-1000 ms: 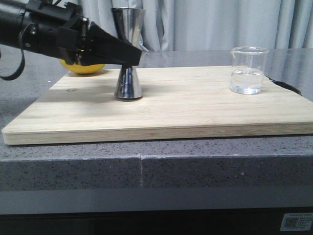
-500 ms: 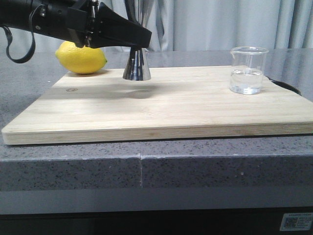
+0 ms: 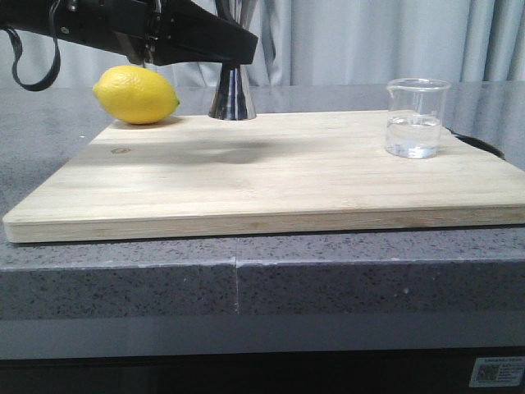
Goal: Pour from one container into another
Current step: 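Reach the right gripper to the glass beaker and grasp it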
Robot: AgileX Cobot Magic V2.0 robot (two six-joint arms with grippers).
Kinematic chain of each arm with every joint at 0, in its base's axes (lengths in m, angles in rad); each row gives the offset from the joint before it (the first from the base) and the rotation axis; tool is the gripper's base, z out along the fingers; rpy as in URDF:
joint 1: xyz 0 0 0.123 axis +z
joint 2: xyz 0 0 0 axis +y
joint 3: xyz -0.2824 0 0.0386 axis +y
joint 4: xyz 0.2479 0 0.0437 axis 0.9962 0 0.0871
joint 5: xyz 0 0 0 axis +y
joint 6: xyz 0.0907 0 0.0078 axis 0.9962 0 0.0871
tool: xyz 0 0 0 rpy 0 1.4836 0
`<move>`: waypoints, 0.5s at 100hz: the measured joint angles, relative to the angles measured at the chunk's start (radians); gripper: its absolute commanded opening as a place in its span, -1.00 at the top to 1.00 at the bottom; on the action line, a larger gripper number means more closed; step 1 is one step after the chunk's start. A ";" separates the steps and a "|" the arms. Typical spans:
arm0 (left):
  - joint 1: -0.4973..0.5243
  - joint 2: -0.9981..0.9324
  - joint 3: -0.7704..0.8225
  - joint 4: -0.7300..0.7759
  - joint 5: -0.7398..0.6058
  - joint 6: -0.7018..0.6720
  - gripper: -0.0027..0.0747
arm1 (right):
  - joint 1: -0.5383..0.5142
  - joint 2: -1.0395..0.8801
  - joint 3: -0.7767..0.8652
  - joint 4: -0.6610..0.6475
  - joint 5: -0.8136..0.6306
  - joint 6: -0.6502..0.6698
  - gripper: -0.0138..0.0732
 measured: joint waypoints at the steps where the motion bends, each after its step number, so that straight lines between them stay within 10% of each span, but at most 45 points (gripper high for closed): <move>1: 0.000 0.000 0.000 0.000 0.000 0.000 0.64 | 0.008 0.000 0.003 0.000 0.000 0.000 -0.42; 50: 0.000 0.000 0.000 0.000 0.000 0.000 0.64 | 0.102 0.146 0.174 0.000 -0.464 0.002 -0.42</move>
